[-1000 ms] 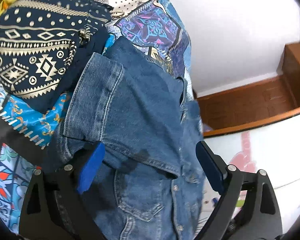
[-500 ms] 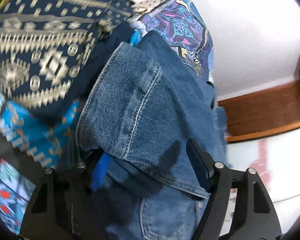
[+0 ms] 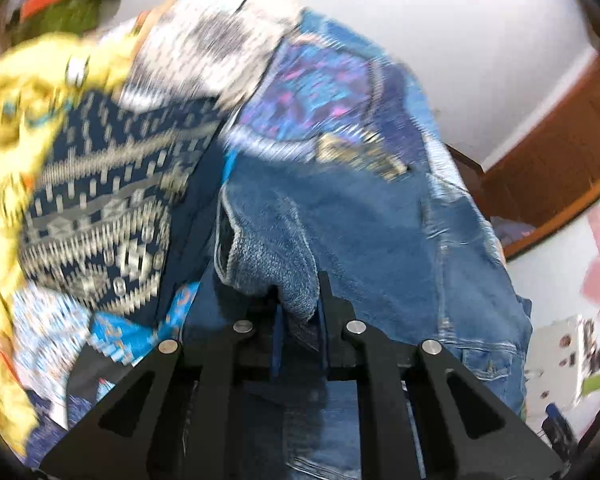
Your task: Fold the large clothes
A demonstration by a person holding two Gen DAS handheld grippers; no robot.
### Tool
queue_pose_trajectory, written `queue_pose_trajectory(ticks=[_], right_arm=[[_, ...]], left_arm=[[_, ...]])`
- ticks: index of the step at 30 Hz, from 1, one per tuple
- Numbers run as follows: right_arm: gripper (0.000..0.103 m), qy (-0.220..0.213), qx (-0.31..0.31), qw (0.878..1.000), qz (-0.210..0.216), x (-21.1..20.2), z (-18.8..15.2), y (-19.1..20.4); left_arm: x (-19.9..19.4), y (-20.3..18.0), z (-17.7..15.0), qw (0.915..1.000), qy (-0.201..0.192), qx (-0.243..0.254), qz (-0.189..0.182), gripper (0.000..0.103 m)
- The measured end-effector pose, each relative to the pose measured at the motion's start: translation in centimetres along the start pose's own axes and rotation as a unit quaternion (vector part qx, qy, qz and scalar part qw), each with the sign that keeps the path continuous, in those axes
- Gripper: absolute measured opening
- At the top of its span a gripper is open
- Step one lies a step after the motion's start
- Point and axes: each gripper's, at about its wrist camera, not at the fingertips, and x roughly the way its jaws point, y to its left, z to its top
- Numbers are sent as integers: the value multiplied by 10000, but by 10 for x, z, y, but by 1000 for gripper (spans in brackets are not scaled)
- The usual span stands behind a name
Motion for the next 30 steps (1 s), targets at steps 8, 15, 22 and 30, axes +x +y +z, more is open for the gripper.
queue_pose_trajectory(ticks=[8, 15, 22, 30], right_arm=[[103, -102, 307, 9992, -224, -10, -4, -34], [103, -49, 525, 9979, -370, -15, -8, -63], [103, 17, 599, 9967, -539, -19, -12, -84], [103, 246, 701, 9950, -661, -5, -18, -101]], left_arm=[[-44, -122, 21, 9912, -595, 1004, -625, 13], [-16, -225, -13, 9787, -372, 1655, -1160, 12], [66, -271, -71, 9700, 757, 1880, -1340, 12], [87, -275, -127, 9484, 1692, 2294, -1386, 39]])
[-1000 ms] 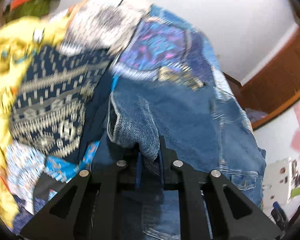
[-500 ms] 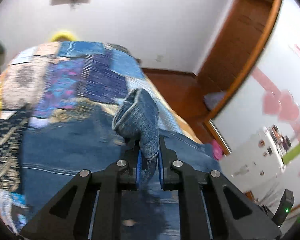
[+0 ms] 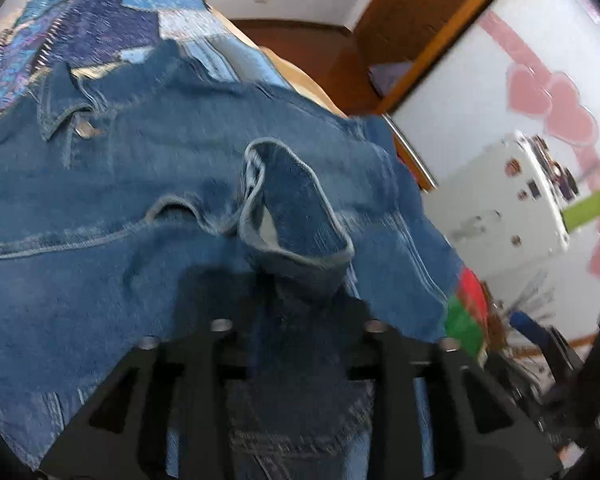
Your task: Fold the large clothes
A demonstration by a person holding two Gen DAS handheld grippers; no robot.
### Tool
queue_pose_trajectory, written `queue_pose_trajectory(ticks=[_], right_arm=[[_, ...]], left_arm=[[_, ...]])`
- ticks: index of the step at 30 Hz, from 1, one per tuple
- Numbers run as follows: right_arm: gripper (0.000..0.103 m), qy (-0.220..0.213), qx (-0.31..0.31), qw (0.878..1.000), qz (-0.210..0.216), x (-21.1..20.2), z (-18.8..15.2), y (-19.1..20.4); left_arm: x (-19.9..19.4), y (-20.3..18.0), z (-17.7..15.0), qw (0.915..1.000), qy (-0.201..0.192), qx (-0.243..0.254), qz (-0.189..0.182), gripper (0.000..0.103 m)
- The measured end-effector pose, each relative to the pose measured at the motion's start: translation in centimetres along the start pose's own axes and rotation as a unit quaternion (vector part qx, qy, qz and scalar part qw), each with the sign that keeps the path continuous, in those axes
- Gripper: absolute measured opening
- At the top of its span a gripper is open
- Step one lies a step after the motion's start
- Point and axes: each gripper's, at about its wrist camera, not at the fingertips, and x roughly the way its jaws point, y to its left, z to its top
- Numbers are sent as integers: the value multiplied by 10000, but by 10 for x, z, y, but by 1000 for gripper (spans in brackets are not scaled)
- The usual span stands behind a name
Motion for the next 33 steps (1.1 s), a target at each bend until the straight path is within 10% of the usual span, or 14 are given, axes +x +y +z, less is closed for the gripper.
queue_pose_trajectory(ticks=[9, 19, 27, 33], right_arm=[[103, 213, 353, 9988, 269, 10, 6, -23], [103, 679, 1287, 9847, 955, 31, 19, -73], [103, 1018, 1666, 9698, 1461, 60, 24, -83], [81, 1191, 2213, 9533, 1676, 95, 33, -101]], left_arm=[[-65, -4, -19, 9965, -583, 420, 433, 59], [-120, 37, -60, 9705, -1155, 891, 1921, 85], [-122, 77, -89, 9759, -1004, 284, 1915, 85], [-129, 99, -99, 9763, -1078, -147, 1873, 85]])
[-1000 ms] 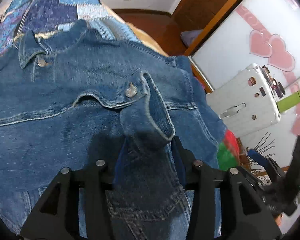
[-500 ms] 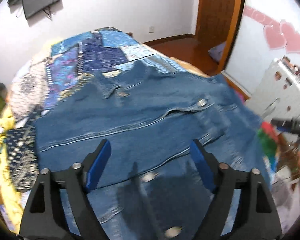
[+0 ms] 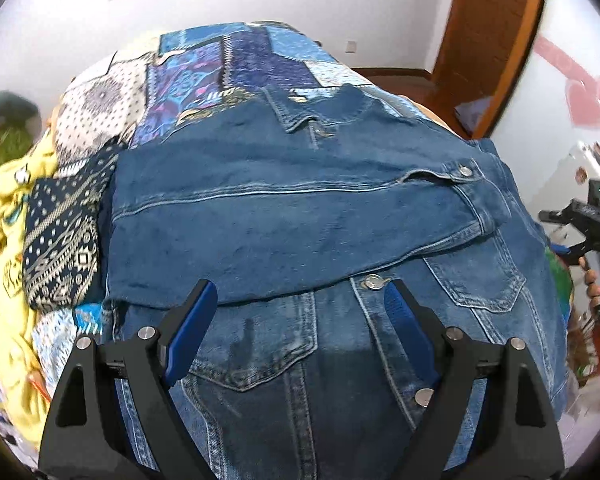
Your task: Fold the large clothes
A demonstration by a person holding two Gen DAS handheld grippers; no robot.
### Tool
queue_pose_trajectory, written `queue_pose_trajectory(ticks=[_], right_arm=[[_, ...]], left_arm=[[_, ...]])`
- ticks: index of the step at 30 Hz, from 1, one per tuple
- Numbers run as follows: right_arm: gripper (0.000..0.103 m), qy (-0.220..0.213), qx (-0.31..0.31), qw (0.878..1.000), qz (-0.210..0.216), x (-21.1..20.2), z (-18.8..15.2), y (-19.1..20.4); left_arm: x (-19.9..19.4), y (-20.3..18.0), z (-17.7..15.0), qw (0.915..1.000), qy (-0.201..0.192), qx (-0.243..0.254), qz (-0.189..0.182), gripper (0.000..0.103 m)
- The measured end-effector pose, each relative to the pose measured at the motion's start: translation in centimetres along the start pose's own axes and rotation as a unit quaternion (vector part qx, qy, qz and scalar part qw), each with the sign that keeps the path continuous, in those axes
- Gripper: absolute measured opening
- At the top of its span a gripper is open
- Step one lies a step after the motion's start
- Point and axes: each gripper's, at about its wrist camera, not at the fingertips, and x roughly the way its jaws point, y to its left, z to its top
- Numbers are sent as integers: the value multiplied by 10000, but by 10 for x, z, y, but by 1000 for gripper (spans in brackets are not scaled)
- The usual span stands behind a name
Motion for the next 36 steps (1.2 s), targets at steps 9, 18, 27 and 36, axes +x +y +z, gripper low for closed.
queue_pose_trajectory(ticks=[9, 18, 27, 36], right_arm=[[18, -668, 338, 9947, -704, 8, 19, -6], [8, -1305, -674, 9864, -733, -40, 15, 57], [6, -1911, -2253, 9554, 2, -94, -20, 200], [7, -974, -3298, 9390, 73, -2, -80, 265]], left_arm=[[-1, 21, -10, 9992, 58, -401, 19, 85], [-15, 33, -15, 9987, -118, -502, -13, 85], [-39, 34, -20, 9984, -422, -360, -72, 85], [-58, 51, -30, 9970, -565, -485, -223, 85]])
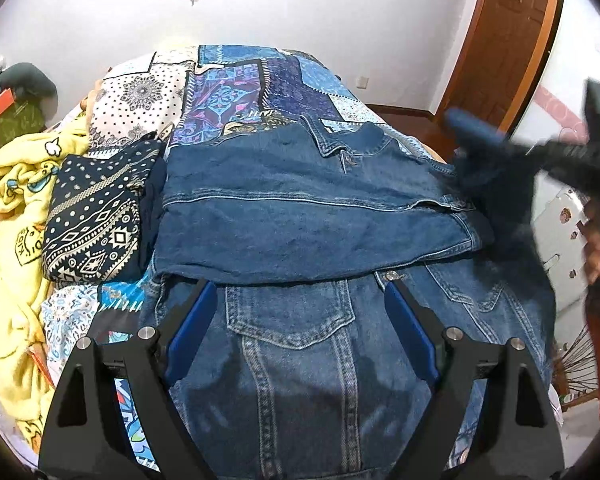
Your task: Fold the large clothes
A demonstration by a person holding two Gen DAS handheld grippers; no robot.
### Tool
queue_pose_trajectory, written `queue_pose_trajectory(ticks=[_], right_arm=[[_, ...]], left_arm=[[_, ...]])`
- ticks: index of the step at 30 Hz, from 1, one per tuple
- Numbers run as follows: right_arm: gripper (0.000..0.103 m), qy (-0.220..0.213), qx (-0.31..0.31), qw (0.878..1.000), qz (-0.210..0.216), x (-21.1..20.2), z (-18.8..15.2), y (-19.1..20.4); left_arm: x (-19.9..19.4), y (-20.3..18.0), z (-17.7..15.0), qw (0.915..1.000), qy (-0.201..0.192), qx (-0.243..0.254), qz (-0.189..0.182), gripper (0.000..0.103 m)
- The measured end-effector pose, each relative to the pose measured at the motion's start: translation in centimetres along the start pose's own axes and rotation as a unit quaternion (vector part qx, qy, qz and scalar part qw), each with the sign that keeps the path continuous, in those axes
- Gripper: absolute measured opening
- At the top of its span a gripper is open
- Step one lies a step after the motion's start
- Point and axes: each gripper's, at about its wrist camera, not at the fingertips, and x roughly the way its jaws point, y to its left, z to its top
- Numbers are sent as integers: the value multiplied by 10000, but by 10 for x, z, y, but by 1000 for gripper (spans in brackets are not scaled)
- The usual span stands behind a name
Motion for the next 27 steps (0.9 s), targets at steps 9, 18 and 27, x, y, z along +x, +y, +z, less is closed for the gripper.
queue_pose_trajectory(ticks=[9, 18, 27], right_arm=[[10, 1237, -241, 9918, -192, 66, -66, 10], [32, 1545, -369, 9872, 141, 34, -75, -5], [55, 427, -81, 9985, -334, -36, -63, -52]], left_arm=[[-3, 1, -3, 10000, 34, 23, 2, 85], [-1, -52, 28, 9980, -146, 605, -67, 85], [19, -156, 71, 9843, -231, 1667, -523, 85]])
